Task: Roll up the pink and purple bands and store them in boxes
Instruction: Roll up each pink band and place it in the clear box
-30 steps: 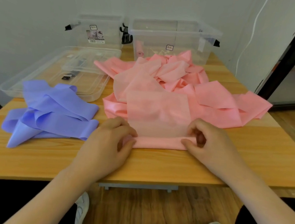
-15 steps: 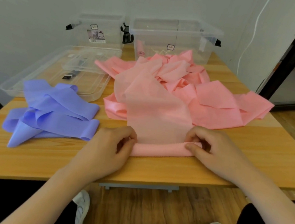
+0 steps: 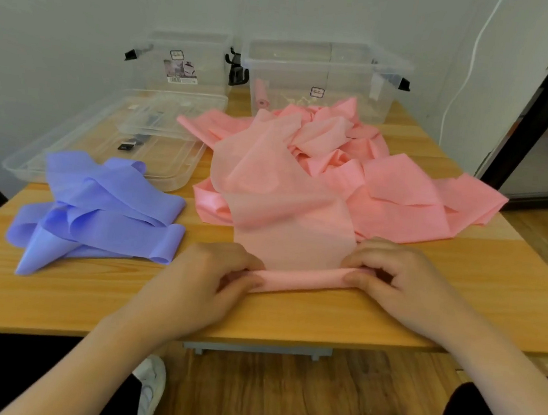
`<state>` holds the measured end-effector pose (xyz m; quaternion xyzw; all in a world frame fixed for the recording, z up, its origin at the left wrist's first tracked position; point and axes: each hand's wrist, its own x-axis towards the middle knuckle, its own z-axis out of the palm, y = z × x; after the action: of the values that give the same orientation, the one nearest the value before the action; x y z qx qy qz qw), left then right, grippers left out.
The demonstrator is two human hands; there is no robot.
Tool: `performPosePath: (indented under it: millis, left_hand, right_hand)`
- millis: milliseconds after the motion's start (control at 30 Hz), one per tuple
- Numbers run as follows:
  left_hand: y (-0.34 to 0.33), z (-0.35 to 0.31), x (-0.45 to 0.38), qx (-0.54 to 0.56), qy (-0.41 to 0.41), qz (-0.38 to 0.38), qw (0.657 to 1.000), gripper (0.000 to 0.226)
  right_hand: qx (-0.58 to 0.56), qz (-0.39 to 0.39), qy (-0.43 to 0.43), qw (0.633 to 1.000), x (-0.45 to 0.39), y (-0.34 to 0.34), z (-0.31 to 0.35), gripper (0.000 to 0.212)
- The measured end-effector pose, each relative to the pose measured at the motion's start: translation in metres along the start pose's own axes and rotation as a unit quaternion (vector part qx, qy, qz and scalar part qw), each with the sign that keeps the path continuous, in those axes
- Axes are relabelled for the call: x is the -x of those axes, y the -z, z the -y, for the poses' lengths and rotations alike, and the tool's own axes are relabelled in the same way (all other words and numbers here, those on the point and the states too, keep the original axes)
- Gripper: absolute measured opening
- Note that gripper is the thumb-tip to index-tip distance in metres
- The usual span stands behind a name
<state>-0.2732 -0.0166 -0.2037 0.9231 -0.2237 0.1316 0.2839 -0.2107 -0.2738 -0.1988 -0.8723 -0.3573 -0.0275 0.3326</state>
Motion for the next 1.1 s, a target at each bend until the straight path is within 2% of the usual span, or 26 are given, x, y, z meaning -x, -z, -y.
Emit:
performPosePath:
  millis: [233, 433, 567, 733, 833, 933, 1000, 1100]
  left_hand:
    - [-0.010, -0.012, 0.005, 0.018, 0.037, -0.052, 0.998, 0.027]
    - [-0.018, -0.032, 0.019, 0.019, 0.064, -0.091, 0.994, 0.026]
    - [-0.023, -0.036, 0.026, -0.020, 0.073, -0.113, 0.991, 0.027]
    - [-0.026, -0.036, 0.033, -0.113, 0.076, -0.132, 0.982, 0.030]
    - [-0.025, -0.038, 0.035, -0.092, 0.088, -0.109, 0.986, 0.033]
    - [-0.024, -0.043, 0.032, -0.051, 0.110, -0.124, 0.985, 0.020]
    - [-0.025, -0.048, 0.031, -0.073, 0.104, -0.133, 0.983, 0.012]
    - [-0.026, -0.055, 0.034, -0.097, 0.087, -0.129, 0.983, 0.008]
  right_hand:
    - [-0.022, 0.024, -0.049, 0.998, 0.001, -0.001, 0.008, 0.016]
    - [-0.018, 0.015, -0.020, 1.000, 0.008, 0.001, 0.009, 0.020]
    - [-0.029, 0.047, -0.003, 0.998, 0.014, 0.006, 0.005, 0.025]
    - [-0.010, 0.007, 0.007, 1.000, 0.017, 0.000, 0.006, 0.010]
    - [0.003, 0.014, -0.003, 1.000, 0.018, -0.001, 0.009, 0.011]
    - [-0.005, 0.025, -0.012, 1.000, 0.018, 0.002, 0.013, 0.010]
    - [-0.025, 0.030, -0.006, 0.999, 0.019, 0.005, 0.015, 0.011]
    - [-0.031, 0.041, -0.002, 0.999, 0.022, 0.008, 0.016, 0.028]
